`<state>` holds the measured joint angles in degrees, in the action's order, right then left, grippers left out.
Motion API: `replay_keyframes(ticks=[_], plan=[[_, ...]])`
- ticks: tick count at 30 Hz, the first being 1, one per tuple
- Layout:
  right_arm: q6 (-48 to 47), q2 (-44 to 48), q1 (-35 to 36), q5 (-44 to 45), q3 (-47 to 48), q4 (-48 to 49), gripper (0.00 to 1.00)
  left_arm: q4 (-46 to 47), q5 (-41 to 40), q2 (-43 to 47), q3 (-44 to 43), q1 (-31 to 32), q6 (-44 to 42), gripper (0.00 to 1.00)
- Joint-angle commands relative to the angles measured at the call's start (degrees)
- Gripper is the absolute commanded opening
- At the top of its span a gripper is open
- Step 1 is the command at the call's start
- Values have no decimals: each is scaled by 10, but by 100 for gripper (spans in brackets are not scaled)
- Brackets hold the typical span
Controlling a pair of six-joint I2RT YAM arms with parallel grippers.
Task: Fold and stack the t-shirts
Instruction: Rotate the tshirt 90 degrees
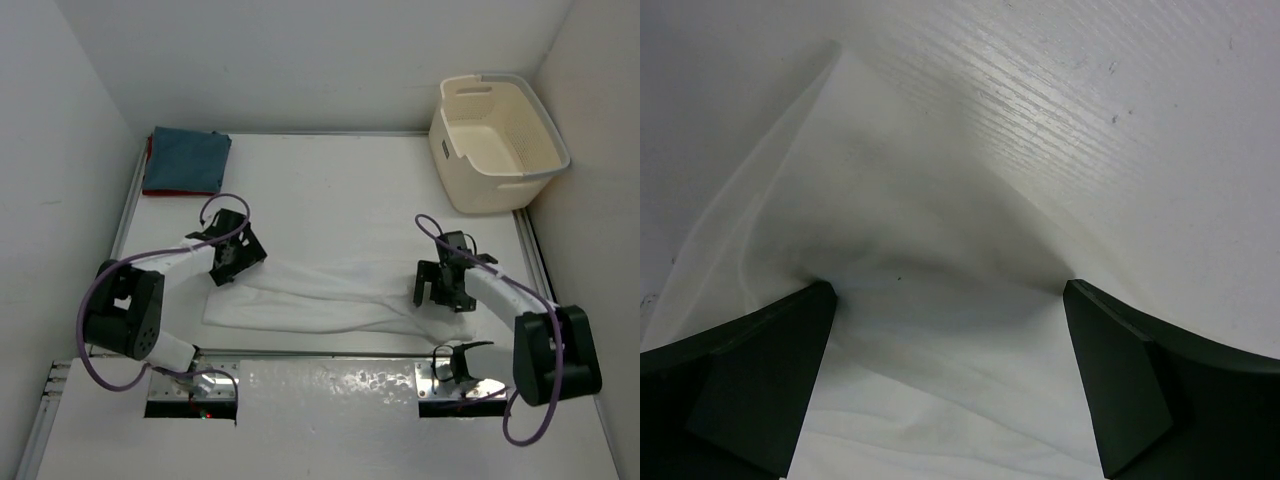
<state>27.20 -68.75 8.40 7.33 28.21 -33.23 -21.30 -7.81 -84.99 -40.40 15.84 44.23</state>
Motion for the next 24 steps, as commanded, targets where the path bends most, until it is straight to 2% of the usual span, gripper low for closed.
replay_keyframes(ticks=[1,6,11,13,14,15,18,21,24], plan=[[-10,-56,3,30,31,84,99,4,5,-47,45,11,23,100],[-35,-170,4,29,102,142,99,-65,-11,-9,47,24,53,100],[-68,-327,12,-4,247,181,99,-143,-30,51,40,54,131,100],[-85,-377,24,-20,328,186,99,-162,-26,68,40,78,180,100],[-93,-431,32,-27,354,187,99,-186,-26,72,39,86,199,100],[-92,-457,35,-28,416,183,99,-199,-25,77,38,101,234,100],[-90,-565,42,-44,525,152,99,-230,-21,109,38,135,269,100],[-118,-659,61,-60,720,116,99,-225,-26,128,41,195,310,100],[-132,-741,86,-68,850,107,99,-186,-50,123,45,236,341,100]])
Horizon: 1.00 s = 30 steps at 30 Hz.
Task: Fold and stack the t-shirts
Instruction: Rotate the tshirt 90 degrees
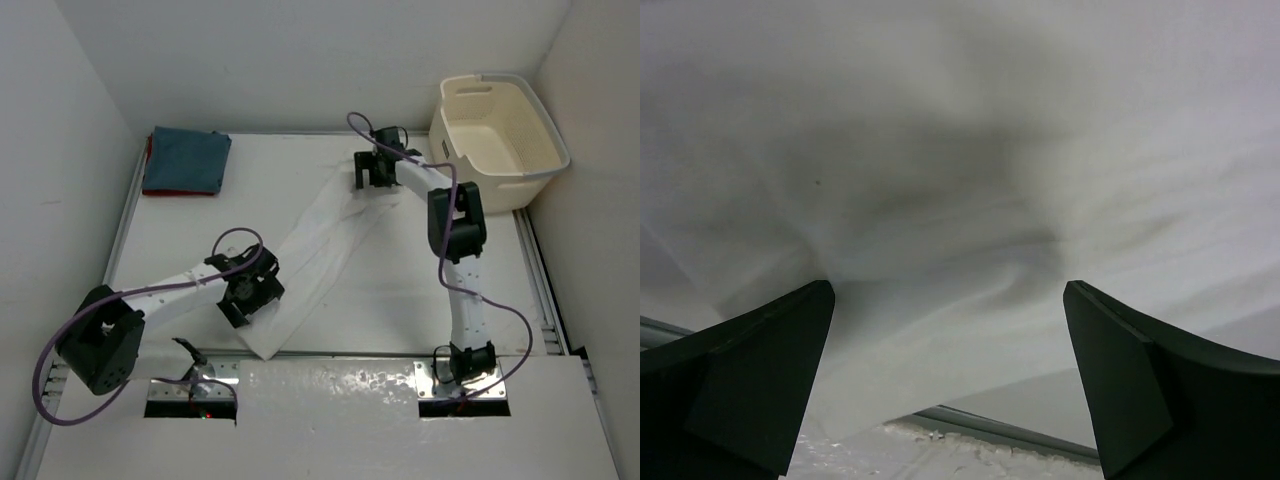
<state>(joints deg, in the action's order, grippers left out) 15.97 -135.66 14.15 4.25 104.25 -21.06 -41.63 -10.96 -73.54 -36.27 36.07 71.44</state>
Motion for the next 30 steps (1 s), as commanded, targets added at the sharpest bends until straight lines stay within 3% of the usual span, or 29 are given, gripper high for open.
replay_keyframes(ticks=[1,5,8,13,17,22,30], plan=[[-22,-87,33,-39,109,0,99,39,-19,3,8,37,69,100],[-21,-127,48,-58,130,62,99,132,-38,-7,9,64,53,100],[-9,-184,49,-101,240,70,99,159,-22,-48,21,84,31,100],[56,-170,51,-120,177,202,99,202,2,-108,21,106,16,100],[92,-229,54,-80,262,196,99,212,20,-135,18,145,41,100],[133,-253,55,-63,276,254,99,284,42,-148,-18,193,61,100],[65,-240,55,-34,296,232,99,261,46,-228,-120,266,43,100]])
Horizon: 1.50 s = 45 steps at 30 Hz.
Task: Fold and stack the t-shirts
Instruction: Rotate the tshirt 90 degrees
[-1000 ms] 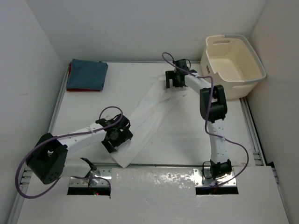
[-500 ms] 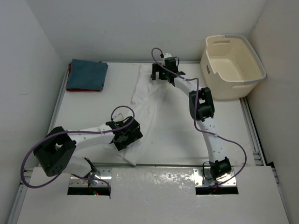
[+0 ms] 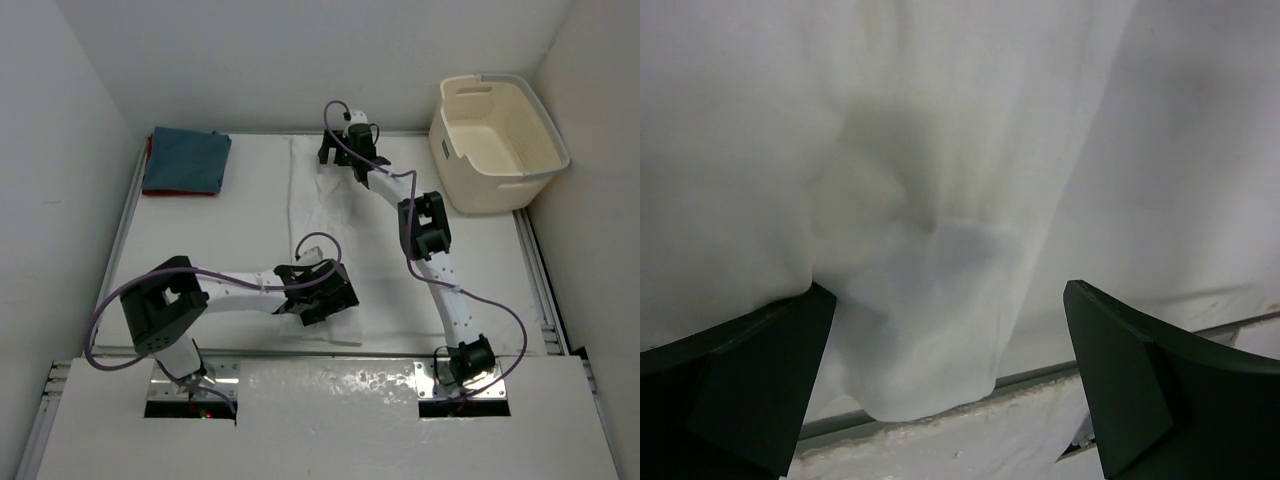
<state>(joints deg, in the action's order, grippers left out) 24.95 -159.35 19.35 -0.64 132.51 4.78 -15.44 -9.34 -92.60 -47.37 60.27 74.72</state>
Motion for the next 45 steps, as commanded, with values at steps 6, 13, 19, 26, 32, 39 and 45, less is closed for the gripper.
replay_keyframes(ticks=[6,13,19,26,32,39,45], plan=[[-118,67,3,-37,14,-28,99,-54,-36,4,-32,59,1,100],[-212,192,2,-65,-1,-13,99,-140,-114,65,-138,89,-125,100],[-208,315,3,-85,-70,-46,99,-293,-180,100,-180,96,-123,100],[-123,644,3,94,-553,-63,99,-299,-193,289,-38,72,-64,100],[-5,849,17,39,-806,-127,99,-201,-135,445,128,-7,-49,100],[64,968,131,36,-1001,-251,99,-68,19,436,245,-60,-91,100],[194,996,228,-7,-1111,-207,99,0,67,376,301,-61,-77,95]])
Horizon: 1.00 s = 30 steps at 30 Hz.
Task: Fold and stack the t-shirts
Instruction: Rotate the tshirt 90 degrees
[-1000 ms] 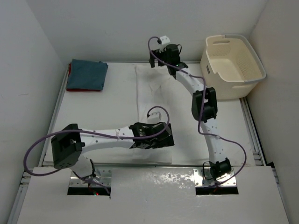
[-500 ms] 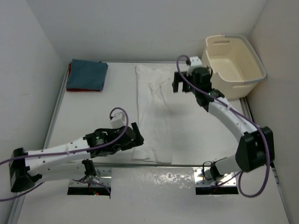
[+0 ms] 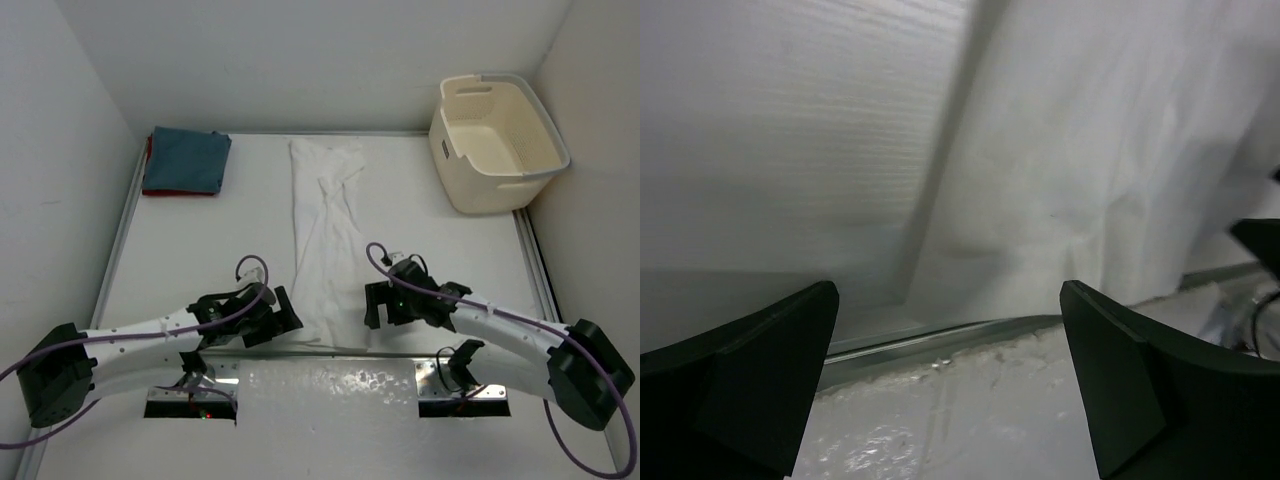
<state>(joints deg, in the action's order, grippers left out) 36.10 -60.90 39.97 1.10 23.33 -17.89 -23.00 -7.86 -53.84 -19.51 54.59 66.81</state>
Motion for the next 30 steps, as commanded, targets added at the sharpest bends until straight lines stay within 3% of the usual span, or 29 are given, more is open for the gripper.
replay_keyframes(ticks=[1,7,10,16,24,30], plan=[[98,11,36,-24,-24,21,99,99,57,-13,30,-4,8,93],[150,6,68,-62,-54,68,99,128,57,8,72,-4,40,82],[185,10,72,-87,-86,101,99,119,57,19,77,-4,41,64],[249,37,80,-99,-134,159,96,132,72,24,103,-4,43,49],[284,23,103,-115,-149,169,85,140,70,6,112,-4,40,33],[302,18,107,-115,-162,173,67,172,72,3,123,-4,38,23]])
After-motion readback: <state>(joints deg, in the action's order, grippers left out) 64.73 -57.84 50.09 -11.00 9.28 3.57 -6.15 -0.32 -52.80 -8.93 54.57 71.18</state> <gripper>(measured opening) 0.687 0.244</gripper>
